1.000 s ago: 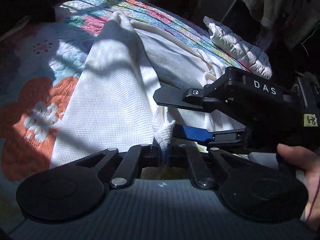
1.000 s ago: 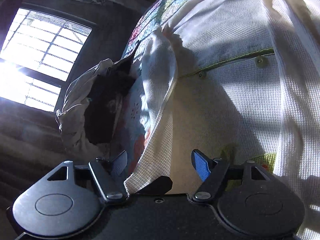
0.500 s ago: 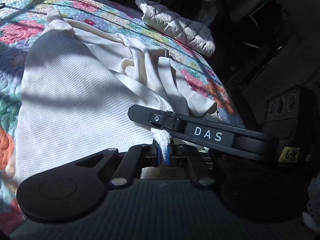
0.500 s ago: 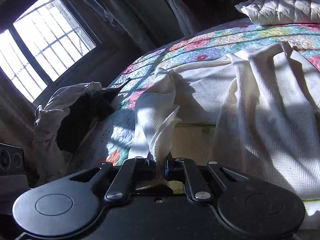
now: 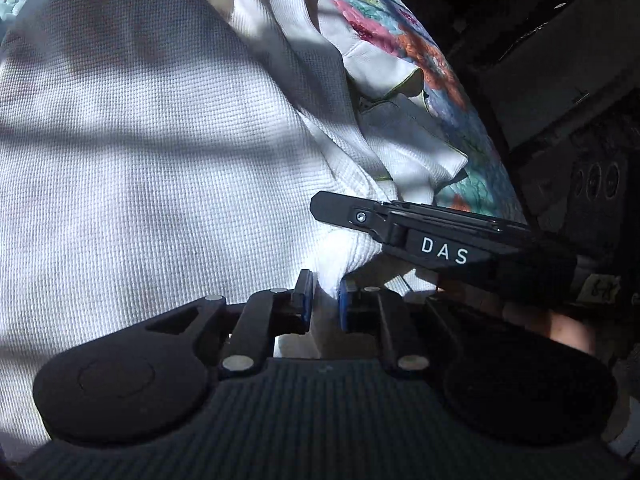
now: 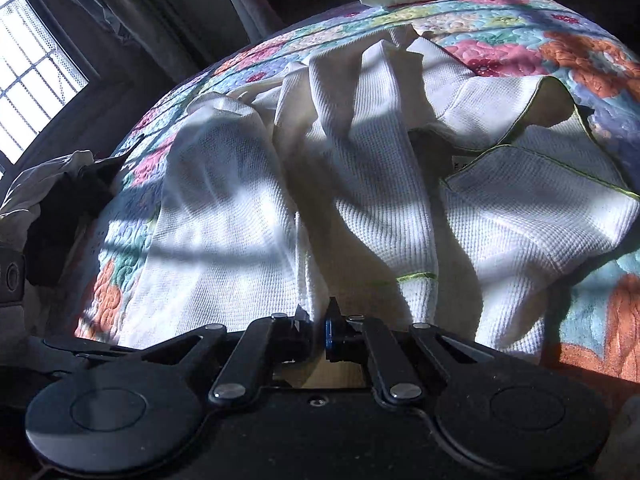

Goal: Fold clothes

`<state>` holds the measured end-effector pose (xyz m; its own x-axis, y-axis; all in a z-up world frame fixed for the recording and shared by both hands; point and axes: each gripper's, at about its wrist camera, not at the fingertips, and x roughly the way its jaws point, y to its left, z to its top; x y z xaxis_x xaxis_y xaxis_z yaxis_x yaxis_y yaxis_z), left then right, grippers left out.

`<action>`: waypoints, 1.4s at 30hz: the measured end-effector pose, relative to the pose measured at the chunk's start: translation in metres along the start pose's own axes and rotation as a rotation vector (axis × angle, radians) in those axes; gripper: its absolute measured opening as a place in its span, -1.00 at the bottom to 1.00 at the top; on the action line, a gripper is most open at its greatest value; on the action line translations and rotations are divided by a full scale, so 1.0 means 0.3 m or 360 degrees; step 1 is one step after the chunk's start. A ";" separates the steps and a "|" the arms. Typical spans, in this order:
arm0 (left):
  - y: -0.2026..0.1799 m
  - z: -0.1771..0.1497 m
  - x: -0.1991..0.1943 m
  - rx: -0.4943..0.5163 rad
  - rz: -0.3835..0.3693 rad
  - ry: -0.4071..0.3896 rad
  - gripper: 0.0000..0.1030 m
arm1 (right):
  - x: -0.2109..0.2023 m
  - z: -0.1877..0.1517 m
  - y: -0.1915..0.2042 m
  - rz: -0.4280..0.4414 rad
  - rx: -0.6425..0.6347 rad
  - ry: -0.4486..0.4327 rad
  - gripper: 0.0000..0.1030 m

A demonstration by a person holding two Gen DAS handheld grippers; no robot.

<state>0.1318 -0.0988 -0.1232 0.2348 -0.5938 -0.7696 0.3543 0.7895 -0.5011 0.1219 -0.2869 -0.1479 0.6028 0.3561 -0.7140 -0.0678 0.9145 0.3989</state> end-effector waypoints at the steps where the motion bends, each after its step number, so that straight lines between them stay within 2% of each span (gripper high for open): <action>1: 0.012 -0.001 -0.010 -0.0013 0.0023 -0.0003 -0.58 | 0.004 0.005 0.003 -0.0005 -0.0012 -0.0002 -0.87; 2: 0.024 -0.001 -0.021 -0.0026 0.0046 -0.0007 -0.47 | 0.003 0.012 0.005 -0.0004 -0.0023 -0.0004 -0.87; 4: 0.051 0.003 -0.047 -0.0072 0.0063 -0.0042 -0.38 | -0.007 0.022 0.007 0.0000 -0.0049 -0.0015 -0.87; 8: 0.100 0.007 -0.082 -0.0144 0.0057 -0.0073 -0.35 | -0.042 0.025 0.010 -0.0012 -0.0083 -0.0055 -0.88; 11: 0.115 0.004 -0.062 -0.0178 0.0024 -0.0034 -0.20 | -0.054 0.023 0.008 -0.0028 -0.0088 -0.0073 -0.88; 18: 0.100 -0.013 -0.037 -0.0170 -0.0009 0.0006 -0.19 | -0.061 0.037 0.031 -0.0039 -0.0128 -0.0095 -0.88; 19: 0.098 -0.013 -0.036 -0.0168 -0.0023 0.0005 -0.23 | -0.063 0.039 0.032 -0.0039 -0.0130 -0.0097 -0.88; 20: 0.096 -0.011 -0.037 -0.0171 -0.0056 0.0004 -0.41 | -0.066 0.043 0.031 -0.0035 -0.0122 -0.0097 -0.88; 21: 0.100 -0.008 -0.041 -0.0206 -0.0127 -0.0006 -0.60 | -0.075 0.048 0.028 -0.0014 -0.0098 -0.0102 -0.88; 22: 0.110 -0.002 -0.047 -0.0263 -0.0242 -0.0016 -0.95 | -0.086 0.053 0.024 0.0013 -0.0071 -0.0108 -0.88; 23: 0.114 0.005 -0.055 -0.0298 -0.0320 -0.0032 -0.95 | -0.097 0.059 0.021 0.0040 -0.0044 -0.0113 -0.88; 25: 0.087 0.021 -0.065 -0.0244 -0.0313 -0.0050 -0.95 | -0.134 0.070 0.027 0.0052 -0.0052 -0.0154 -0.89; 30: 0.010 0.036 -0.043 -0.0113 -0.0328 0.0003 -0.95 | -0.193 0.074 0.049 -0.0114 -0.0238 -0.0184 -0.90; 32: -0.013 0.025 -0.007 -0.0068 -0.0260 0.0059 -0.90 | -0.173 0.058 0.023 -0.0215 -0.0267 -0.0104 -0.90; 34: -0.024 0.005 0.035 0.0000 -0.0075 0.0117 -0.89 | -0.140 0.037 -0.009 -0.0315 -0.0289 -0.0027 -0.91; 36: -0.007 -0.014 0.050 0.0045 0.0060 0.0153 -0.89 | -0.086 0.007 -0.069 -0.0381 -0.0248 0.0067 -0.91; 42: 0.109 -0.022 -0.003 -0.0132 0.0107 0.0108 -0.79 | -0.103 0.003 -0.115 -0.0269 -0.0110 0.0055 -0.91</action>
<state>0.1372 -0.0715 -0.1415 0.1927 -0.5293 -0.8262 0.2631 0.8391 -0.4762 0.1063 -0.3297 -0.1391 0.5825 0.2016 -0.7874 -0.0233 0.9725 0.2317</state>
